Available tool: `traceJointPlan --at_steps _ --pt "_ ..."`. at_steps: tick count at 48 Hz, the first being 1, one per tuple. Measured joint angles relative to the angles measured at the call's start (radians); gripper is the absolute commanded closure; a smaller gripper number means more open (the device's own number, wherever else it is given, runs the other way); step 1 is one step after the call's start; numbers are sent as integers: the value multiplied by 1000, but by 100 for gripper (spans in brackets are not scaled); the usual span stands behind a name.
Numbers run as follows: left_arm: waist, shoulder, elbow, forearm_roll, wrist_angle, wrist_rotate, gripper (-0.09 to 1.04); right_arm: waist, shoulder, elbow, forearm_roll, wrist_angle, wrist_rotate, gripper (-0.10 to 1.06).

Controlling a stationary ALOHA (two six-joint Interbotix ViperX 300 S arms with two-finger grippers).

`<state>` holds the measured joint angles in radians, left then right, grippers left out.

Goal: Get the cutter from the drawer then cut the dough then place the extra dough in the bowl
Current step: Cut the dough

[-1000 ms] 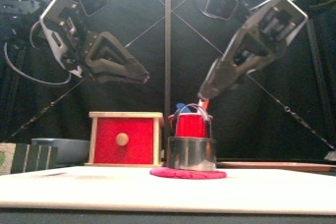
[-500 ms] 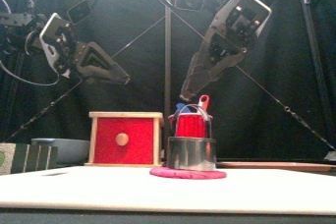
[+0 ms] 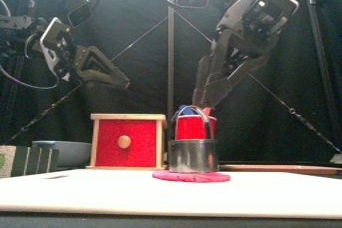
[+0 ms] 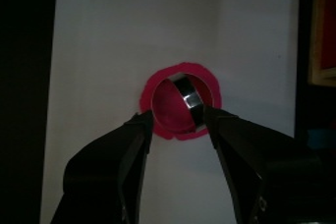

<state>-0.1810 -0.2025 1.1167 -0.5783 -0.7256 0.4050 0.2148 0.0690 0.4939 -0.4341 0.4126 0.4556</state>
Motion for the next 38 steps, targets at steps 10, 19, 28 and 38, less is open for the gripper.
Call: traceJointPlan --at_steps 10,19,28,38 --pt "6 0 12 -2 0 0 46 -9 11 -14 -2 6 0 15" --pt "9 0 18 0 0 0 47 -12 29 -21 0 6 -2 15" --pt "11 0 23 -2 0 0 47 -15 40 -26 12 8 0 19" --pt "9 0 23 -2 0 0 47 -14 40 -28 35 14 0 41"
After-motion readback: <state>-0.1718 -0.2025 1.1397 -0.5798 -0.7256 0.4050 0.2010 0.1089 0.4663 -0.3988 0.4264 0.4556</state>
